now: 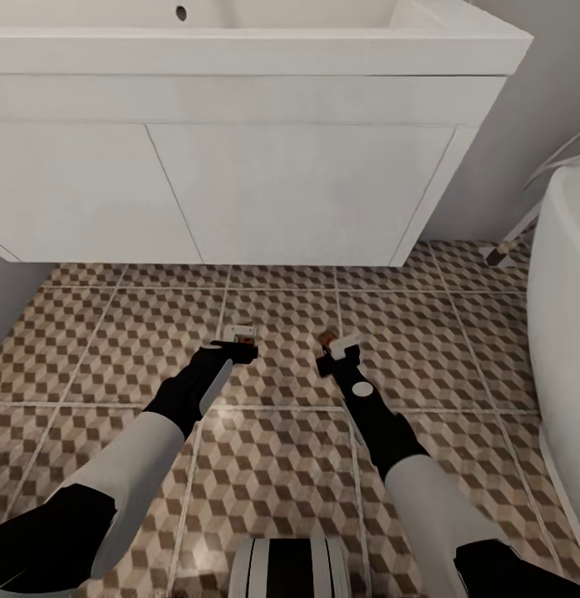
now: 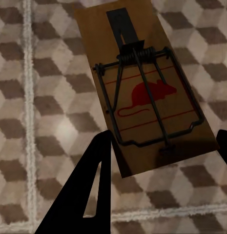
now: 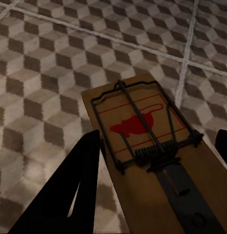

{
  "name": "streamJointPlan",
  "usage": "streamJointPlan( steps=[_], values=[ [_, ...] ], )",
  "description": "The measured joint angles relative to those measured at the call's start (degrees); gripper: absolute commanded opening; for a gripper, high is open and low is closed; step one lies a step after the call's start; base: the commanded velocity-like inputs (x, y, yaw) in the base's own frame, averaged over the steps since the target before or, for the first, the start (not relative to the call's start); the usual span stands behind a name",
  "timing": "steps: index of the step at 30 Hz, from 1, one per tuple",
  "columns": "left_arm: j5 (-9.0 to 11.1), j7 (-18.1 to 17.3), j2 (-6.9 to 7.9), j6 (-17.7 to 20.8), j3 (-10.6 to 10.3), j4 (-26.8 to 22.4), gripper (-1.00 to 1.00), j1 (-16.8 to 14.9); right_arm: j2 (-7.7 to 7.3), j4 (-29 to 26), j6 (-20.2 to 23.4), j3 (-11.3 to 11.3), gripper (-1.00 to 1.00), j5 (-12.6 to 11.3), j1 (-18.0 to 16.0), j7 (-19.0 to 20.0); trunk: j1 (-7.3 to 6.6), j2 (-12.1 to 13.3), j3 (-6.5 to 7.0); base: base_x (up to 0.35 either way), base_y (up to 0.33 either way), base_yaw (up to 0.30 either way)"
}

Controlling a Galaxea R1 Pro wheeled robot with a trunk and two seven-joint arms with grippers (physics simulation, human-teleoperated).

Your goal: Take the four mousetraps from the cabinet in the bathroom and place them on the bathroom floor. Make sure all four end up on the same floor surface, and ensure that at least two of them are either under or directly next to the same bathroom sink.

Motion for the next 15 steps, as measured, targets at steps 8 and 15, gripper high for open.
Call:
streamJointPlan(
  steps=[8,15],
  values=[
    [0.0,0.0,0.01,0.0,0.0,-0.3,-1.00,0.0,0.00,-0.1,0.0,-0.1,-1.00,0.0,0.0,-0.1,0.21,-0.1,-2.50,0.000,0.000,0.000],
    [0.0,0.0,0.01,0.0,-0.4,-0.3,-1.00,0.0,0.00,-0.2,0.0,-0.1,-1.00,0.1,0.0,-0.1,0.39,-0.2,-4.69,0.000,0.000,0.000]
  ],
)
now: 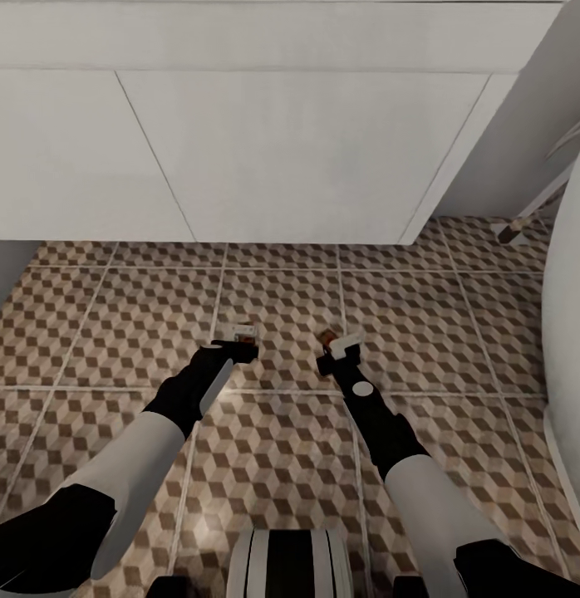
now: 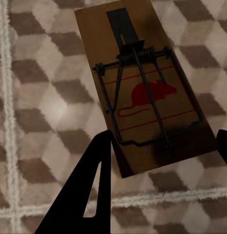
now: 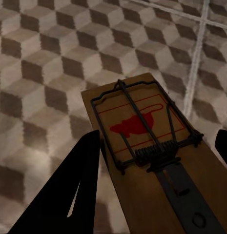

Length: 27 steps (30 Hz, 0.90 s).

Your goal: Take the four mousetraps from the cabinet in the bathroom and place them on the bathroom floor. Make sure all four end up on the same floor surface, and ensure that at least two of them are either under or directly next to the same bathroom sink.

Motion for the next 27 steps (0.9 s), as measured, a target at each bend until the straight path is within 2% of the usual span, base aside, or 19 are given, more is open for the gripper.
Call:
streamJointPlan(
  steps=[11,17,19,22,24,27],
  values=[
    [0.0,0.0,0.00,0.0,-0.6,-1.0,-1.00,0.0,0.00,-0.5,-0.1,0.0,-1.00,0.0,0.0,-0.1,0.28,-0.1,-3.44,0.000,0.000,0.000],
    [0.0,0.0,0.09,0.2,-0.6,-3.5,-1.00,0.4,0.00,-1.4,-0.3,0.1,-1.00,0.0,0.0,-0.2,0.28,-0.2,-3.73,0.000,0.000,0.000],
    [0.0,0.0,0.13,0.2,-0.7,-4.5,-1.00,0.6,0.00,-1.5,-1.3,0.1,-1.00,0.1,0.1,-0.2,0.28,-0.2,-3.76,0.000,0.000,0.000],
    [0.0,0.0,0.22,0.1,-0.9,-6.0,-1.00,1.5,0.00,-1.6,-5.4,0.1,-1.00,0.2,0.2,-0.4,0.28,-0.2,-3.77,0.000,0.000,0.000],
    [0.0,0.0,0.25,0.1,-1.1,-6.8,-1.00,2.0,0.00,-1.6,-8.8,0.0,-1.00,0.3,0.2,-1.2,0.28,-0.2,-3.77,0.000,0.000,0.000],
    [-0.1,0.0,0.32,0.1,-1.5,-7.2,-1.00,2.3,0.01,-1.6,-10.7,0.0,-1.00,0.2,0.3,-2.9,0.28,-0.2,-3.78,0.000,0.000,0.000]
  ],
)
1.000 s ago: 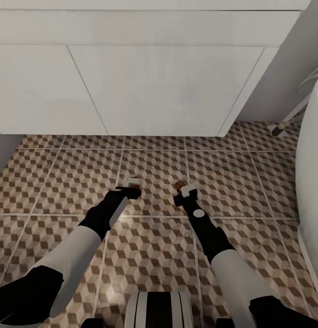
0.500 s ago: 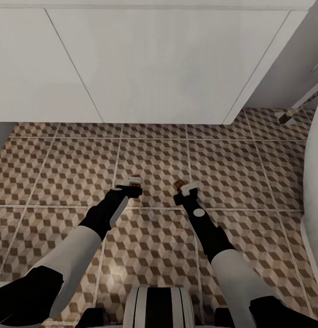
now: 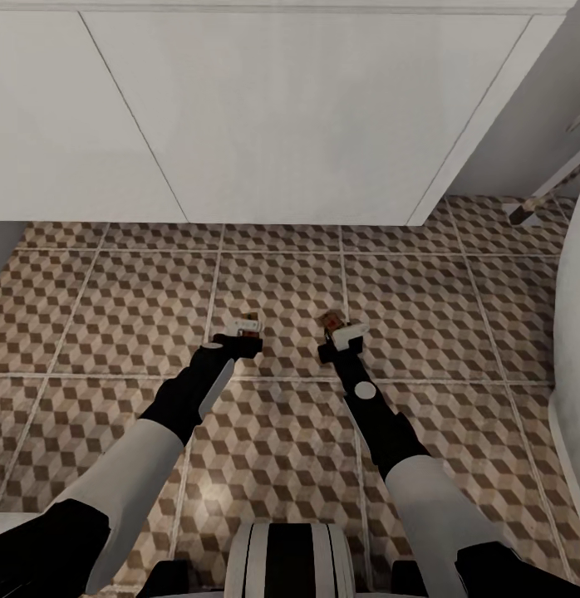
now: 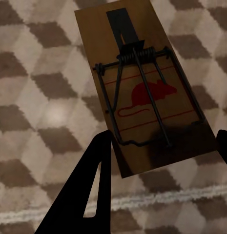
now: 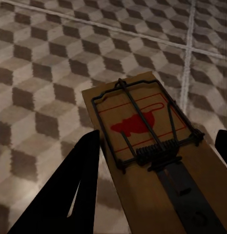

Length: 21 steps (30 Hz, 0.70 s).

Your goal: Take the four mousetraps from the cabinet in the bathroom and place them on the bathroom floor. Make sure all four end up on the same floor surface, and ensure that at least two of them are either under or directly next to the same bathroom sink.

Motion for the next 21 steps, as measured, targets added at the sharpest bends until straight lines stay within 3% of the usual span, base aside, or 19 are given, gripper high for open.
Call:
streamJointPlan(
  steps=[17,21],
  values=[
    [-0.1,0.0,0.79,0.1,-0.3,-0.2,-1.00,0.2,0.00,0.0,-0.8,-0.1,-1.00,-0.1,0.1,-3.1,0.00,0.0,-0.07,0.000,0.000,0.000],
    [-0.1,0.0,0.82,0.1,-0.3,-0.2,-1.00,0.2,0.00,0.0,-0.8,-0.1,-1.00,-0.1,0.1,-4.2,0.06,0.0,-0.68,0.000,0.000,0.000]
  ],
)
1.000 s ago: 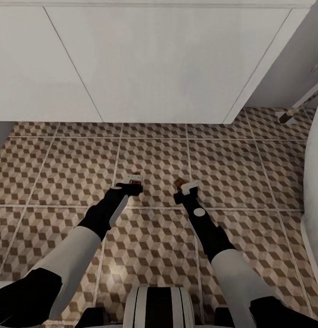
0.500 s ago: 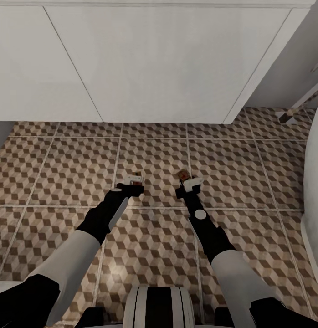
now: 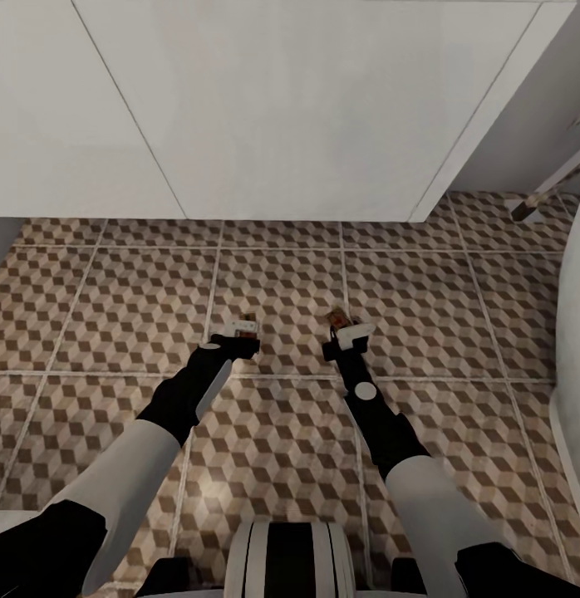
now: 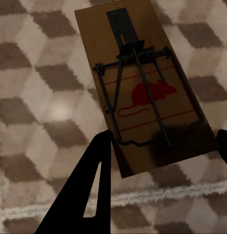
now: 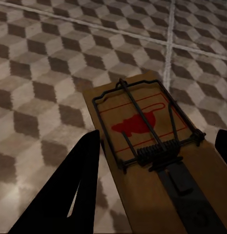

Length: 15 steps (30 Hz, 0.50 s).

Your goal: Take the four mousetraps from the cabinet in the bathroom and place them on the bathroom floor. Make sure all four end up on the same floor surface, and ensure that at least two of them are either under or directly next to the same bathroom sink.

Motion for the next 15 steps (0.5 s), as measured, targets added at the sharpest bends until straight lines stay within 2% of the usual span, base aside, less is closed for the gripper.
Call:
streamJointPlan(
  steps=[10,15],
  values=[
    [0.0,0.0,-0.06,0.0,-0.1,-0.1,-1.00,0.0,0.00,0.0,0.0,0.0,-1.00,0.0,0.0,-1.1,0.26,-0.1,-2.83,0.000,0.000,0.000],
    [0.1,0.0,-0.14,0.0,-1.4,0.0,-1.00,0.0,0.00,0.0,0.0,0.0,-1.00,0.0,0.0,-1.1,0.39,-0.2,-4.26,0.000,0.000,0.000]
  ],
)
